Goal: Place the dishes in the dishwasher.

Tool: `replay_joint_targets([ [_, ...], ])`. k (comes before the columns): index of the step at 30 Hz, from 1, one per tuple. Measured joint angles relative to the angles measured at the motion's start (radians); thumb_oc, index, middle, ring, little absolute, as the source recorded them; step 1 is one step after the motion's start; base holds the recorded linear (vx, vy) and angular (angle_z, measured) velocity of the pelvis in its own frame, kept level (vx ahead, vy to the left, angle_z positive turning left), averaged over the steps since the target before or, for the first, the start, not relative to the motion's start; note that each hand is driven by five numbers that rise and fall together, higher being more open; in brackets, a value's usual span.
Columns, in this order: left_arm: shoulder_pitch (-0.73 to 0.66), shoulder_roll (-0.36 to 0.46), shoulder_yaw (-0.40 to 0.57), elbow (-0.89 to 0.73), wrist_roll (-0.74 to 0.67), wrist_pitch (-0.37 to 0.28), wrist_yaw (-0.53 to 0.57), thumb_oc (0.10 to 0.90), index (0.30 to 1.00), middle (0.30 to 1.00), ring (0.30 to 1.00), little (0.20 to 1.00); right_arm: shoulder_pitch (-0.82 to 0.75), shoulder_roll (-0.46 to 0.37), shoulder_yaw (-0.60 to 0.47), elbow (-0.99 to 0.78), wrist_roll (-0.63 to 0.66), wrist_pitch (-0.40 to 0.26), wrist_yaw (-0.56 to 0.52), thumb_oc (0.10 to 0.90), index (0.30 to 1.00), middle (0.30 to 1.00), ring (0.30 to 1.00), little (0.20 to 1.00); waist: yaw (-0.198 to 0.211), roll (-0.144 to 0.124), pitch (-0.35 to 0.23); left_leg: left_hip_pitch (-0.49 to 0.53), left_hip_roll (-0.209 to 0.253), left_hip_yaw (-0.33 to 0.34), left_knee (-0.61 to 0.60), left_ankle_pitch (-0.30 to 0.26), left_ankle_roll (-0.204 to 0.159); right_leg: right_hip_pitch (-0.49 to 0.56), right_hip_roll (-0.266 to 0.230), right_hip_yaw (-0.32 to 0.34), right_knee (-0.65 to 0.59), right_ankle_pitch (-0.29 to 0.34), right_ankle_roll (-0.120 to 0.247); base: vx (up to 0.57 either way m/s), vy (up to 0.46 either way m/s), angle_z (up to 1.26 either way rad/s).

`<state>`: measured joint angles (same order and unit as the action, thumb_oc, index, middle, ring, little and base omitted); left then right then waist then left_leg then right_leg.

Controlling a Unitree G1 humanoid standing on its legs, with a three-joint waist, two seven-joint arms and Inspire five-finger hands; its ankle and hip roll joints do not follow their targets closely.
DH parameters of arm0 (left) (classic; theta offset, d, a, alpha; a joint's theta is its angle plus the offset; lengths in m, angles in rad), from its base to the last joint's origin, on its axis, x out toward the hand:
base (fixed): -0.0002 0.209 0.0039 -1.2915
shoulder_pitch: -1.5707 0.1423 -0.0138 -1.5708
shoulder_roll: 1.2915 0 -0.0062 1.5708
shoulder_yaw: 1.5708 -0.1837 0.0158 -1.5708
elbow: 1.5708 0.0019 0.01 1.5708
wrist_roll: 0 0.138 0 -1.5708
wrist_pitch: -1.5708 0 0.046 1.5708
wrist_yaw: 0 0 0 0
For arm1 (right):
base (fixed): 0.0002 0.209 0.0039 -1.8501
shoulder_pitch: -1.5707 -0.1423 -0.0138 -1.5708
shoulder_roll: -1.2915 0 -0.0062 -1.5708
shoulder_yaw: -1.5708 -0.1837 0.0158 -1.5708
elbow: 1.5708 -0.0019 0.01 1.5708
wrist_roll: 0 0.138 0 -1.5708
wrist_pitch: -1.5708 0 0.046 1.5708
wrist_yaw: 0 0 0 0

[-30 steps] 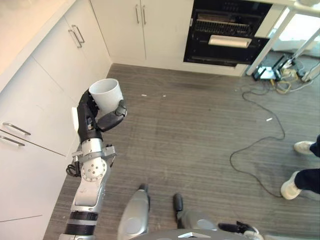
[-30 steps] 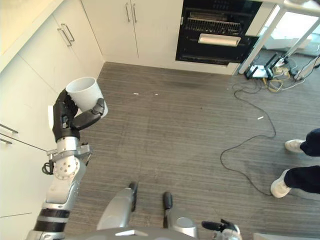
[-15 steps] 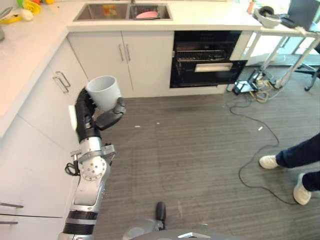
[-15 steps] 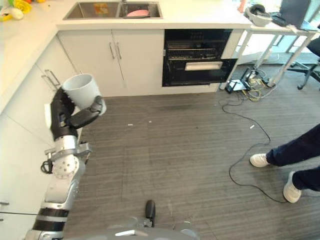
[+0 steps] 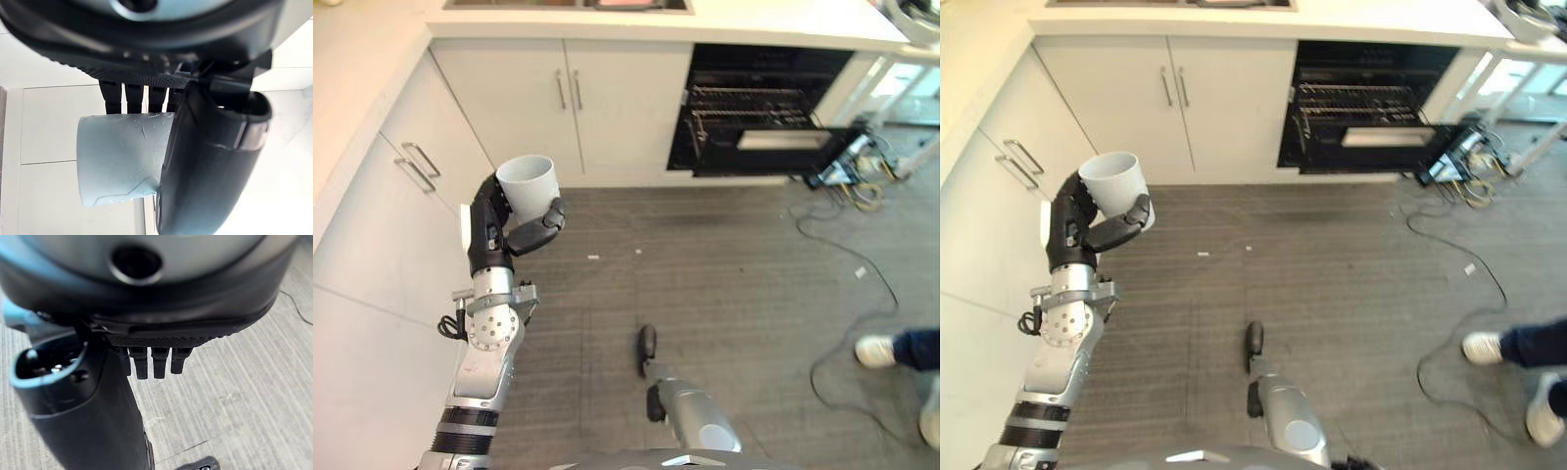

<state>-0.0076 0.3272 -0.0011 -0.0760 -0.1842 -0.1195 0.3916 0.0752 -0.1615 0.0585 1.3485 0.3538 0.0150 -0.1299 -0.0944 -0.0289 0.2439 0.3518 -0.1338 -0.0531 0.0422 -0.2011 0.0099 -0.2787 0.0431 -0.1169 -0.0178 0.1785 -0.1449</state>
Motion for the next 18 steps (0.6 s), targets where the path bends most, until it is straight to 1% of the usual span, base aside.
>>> replay_joint_targets([
  [1,0.020,0.000,-0.007,0.000,-0.003,0.004,-0.011,0.400,0.300,0.300,0.300,0.300,0.012,-0.001,-0.003,0.010,-0.001,0.003,0.002,0.800,0.900,0.900,0.900,0.900,-0.002,-0.010,-0.004,-0.008,0.004,-0.035,0.086,-0.039,-0.070,0.037,-0.014,0.038,0.008,0.106,-0.013,0.52,-0.420,0.78],
  [2,0.034,-0.001,-0.028,-0.005,-0.003,0.009,-0.037,0.400,0.300,0.300,0.300,0.300,0.016,0.005,-0.009,0.019,-0.001,0.005,0.012,0.800,0.900,0.900,0.900,0.900,0.008,-0.009,-0.011,-0.018,0.088,-0.032,0.078,-0.057,-0.091,0.101,-0.004,0.047,0.018,0.070,0.022,0.28,-0.239,0.66],
  [3,0.034,-0.001,-0.028,-0.005,-0.003,0.009,-0.037,0.400,0.300,0.300,0.300,0.300,0.016,0.005,-0.009,0.019,-0.001,0.005,0.012,0.800,0.900,0.900,0.900,0.900,0.008,-0.009,-0.011,-0.018,0.088,-0.032,0.078,-0.057,-0.091,0.101,-0.004,0.047,0.018,0.070,0.022,0.32,-0.338,0.53],
  [4,0.041,-0.003,-0.019,-0.022,-0.004,0.008,-0.035,0.400,0.300,0.300,0.300,0.300,0.002,-0.009,-0.020,-0.006,-0.006,0.005,0.013,0.800,0.900,0.900,0.900,0.900,0.032,-0.004,-0.018,-0.069,0.129,-0.049,0.134,0.010,-0.138,0.158,0.018,0.068,0.018,0.039,0.039,0.13,-0.176,-0.17],
  [5,0.057,-0.009,0.008,-0.030,-0.016,0.009,-0.029,0.400,0.300,0.300,0.300,0.300,-0.021,-0.030,-0.021,-0.018,-0.009,0.001,0.013,0.800,0.900,0.900,0.900,0.900,0.034,0.010,-0.029,-0.095,0.128,-0.026,0.223,0.025,-0.144,0.168,0.037,0.047,0.029,0.031,0.027,0.20,-0.267,-0.37],
  [6,0.058,-0.021,0.043,-0.029,-0.039,0.010,-0.024,0.400,0.300,0.300,0.300,0.300,-0.046,-0.049,-0.021,-0.037,-0.009,-0.008,0.016,0.800,0.900,0.900,0.900,0.900,0.027,0.014,-0.032,-0.139,0.125,0.009,0.359,0.043,-0.170,0.188,0.026,0.008,0.026,0.016,0.008,0.13,-0.196,-0.65],
  [7,0.054,-0.018,0.061,-0.031,-0.054,0.009,-0.017,0.400,0.300,0.300,0.300,0.300,-0.066,-0.061,-0.021,-0.053,-0.008,-0.027,0.015,0.800,0.900,0.900,0.900,0.900,0.026,0.011,-0.036,-0.183,0.116,0.013,0.451,0.078,-0.163,0.213,0.019,0.033,0.014,-0.007,-0.002,0.27,-0.267,-0.49],
  [8,0.053,-0.013,0.067,-0.031,-0.063,0.009,-0.016,0.400,0.300,0.300,0.300,0.300,-0.081,-0.071,-0.023,-0.059,-0.006,-0.029,0.014,0.800,0.900,0.900,0.900,0.900,0.026,0.017,-0.041,-0.195,0.116,0.008,0.492,0.074,-0.157,0.226,0.019,0.042,0.015,-0.024,0.002,0.26,-0.209,-0.29],
  [9,0.042,-0.005,0.058,-0.038,-0.069,0.010,-0.020,0.400,0.300,0.300,0.300,0.300,-0.105,-0.080,-0.045,-0.072,0.004,-0.028,0.013,0.800,0.900,0.900,0.900,0.900,0.020,0.023,-0.044,-0.246,0.113,0.000,0.587,0.127,-0.151,0.233,0.024,0.063,0.028,-0.067,-0.006,0.28,-0.156,-0.19],
  [10,0.032,0.002,0.042,-0.061,-0.072,0.010,-0.023,0.400,0.300,0.300,0.300,0.300,-0.137,-0.085,-0.072,-0.073,0.013,-0.027,0.010,0.800,0.900,0.900,0.900,0.900,0.020,0.019,-0.034,-0.322,0.100,-0.012,0.715,0.195,-0.162,0.236,0.025,0.113,0.035,-0.087,0.009,0.21,-0.103,-0.27],
  [11,0.024,0.006,0.029,-0.079,-0.073,0.010,-0.027,0.400,0.300,0.300,0.300,0.300,-0.170,-0.084,-0.085,-0.066,0.024,-0.028,0.004,0.800,0.900,0.900,0.900,0.900,0.032,0.006,-0.012,-0.377,0.076,-0.018,0.806,0.193,-0.154,0.256,0.021,0.181,0.032,-0.092,0.010,0.21,-0.076,-0.58],
  [12,0.020,0.019,0.011,-0.091,-0.076,0.010,-0.030,0.400,0.300,0.300,0.300,0.300,-0.197,-0.073,-0.086,-0.066,0.025,-0.032,-0.009,0.800,0.900,0.900,0.900,0.900,0.059,-0.035,0.021,-0.416,0.025,-0.018,0.824,0.160,-0.111,0.301,-0.013,0.260,0.021,-0.100,0.021,0.21,-0.006,-0.71],
  [13,0.024,0.028,-0.016,-0.091,-0.081,0.011,-0.039,0.400,0.300,0.300,0.300,0.300,-0.203,-0.063,-0.084,-0.081,0.027,-0.039,-0.015,0.800,0.900,0.900,0.900,0.900,0.070,-0.088,0.041,-0.482,-0.022,-0.003,0.766,0.125,-0.074,0.353,-0.079,0.321,-0.008,-0.107,0.019,0.27,0.038,-0.75],
  [14,0.029,0.027,-0.029,-0.091,-0.081,0.011,-0.041,0.400,0.300,0.300,0.300,0.300,-0.201,-0.067,-0.074,-0.092,0.032,-0.041,-0.016,0.800,0.900,0.900,0.900,0.900,0.084,-0.104,0.041,-0.532,-0.032,0.002,0.667,0.127,-0.074,0.372,-0.120,0.340,-0.017,-0.125,0.022,0.49,0.130,-0.94],
  [15,0.029,0.022,-0.034,-0.090,-0.081,0.010,-0.042,0.400,0.300,0.300,0.300,0.300,-0.210,-0.087,-0.058,-0.098,0.034,-0.041,-0.020,0.800,0.900,0.900,0.900,0.900,0.091,-0.072,0.044,-0.587,0.006,-0.038,0.450,0.158,-0.090,0.397,-0.132,0.359,-0.038,-0.149,0.046,0.39,0.111,-0.71],
  [16,0.029,0.022,-0.034,-0.090,-0.081,0.010,-0.042,0.400,0.300,0.300,0.300,0.300,-0.210,-0.087,-0.058,-0.098,0.034,-0.041,-0.020,0.800,0.900,0.900,0.900,0.900,0.091,-0.072,0.044,-0.587,0.006,-0.038,0.450,0.158,-0.090,0.397,-0.132,0.359,-0.038,-0.149,0.046,0.32,0.084,-0.77],
  [17,0.030,0.019,-0.034,-0.084,-0.080,0.010,-0.037,0.400,0.300,0.300,0.300,0.300,-0.210,-0.102,-0.048,-0.098,0.034,-0.041,-0.024,0.800,0.900,0.900,0.900,0.900,0.093,-0.019,0.038,-0.572,0.053,-0.100,0.240,0.183,-0.103,0.429,-0.120,0.390,-0.057,-0.168,0.090,0.48,0.029,-0.91],
  [18,0.035,0.000,-0.034,-0.073,-0.080,0.011,-0.034,0.400,0.300,0.300,0.300,0.300,-0.194,-0.142,-0.022,-0.088,0.033,-0.041,-0.026,0.800,0.900,0.900,0.900,0.900,0.097,0.076,0.032,-0.507,0.098,-0.198,-0.019,0.197,-0.128,0.480,-0.094,0.441,-0.051,-0.202,0.151,0.48,0.029,-0.91],
])
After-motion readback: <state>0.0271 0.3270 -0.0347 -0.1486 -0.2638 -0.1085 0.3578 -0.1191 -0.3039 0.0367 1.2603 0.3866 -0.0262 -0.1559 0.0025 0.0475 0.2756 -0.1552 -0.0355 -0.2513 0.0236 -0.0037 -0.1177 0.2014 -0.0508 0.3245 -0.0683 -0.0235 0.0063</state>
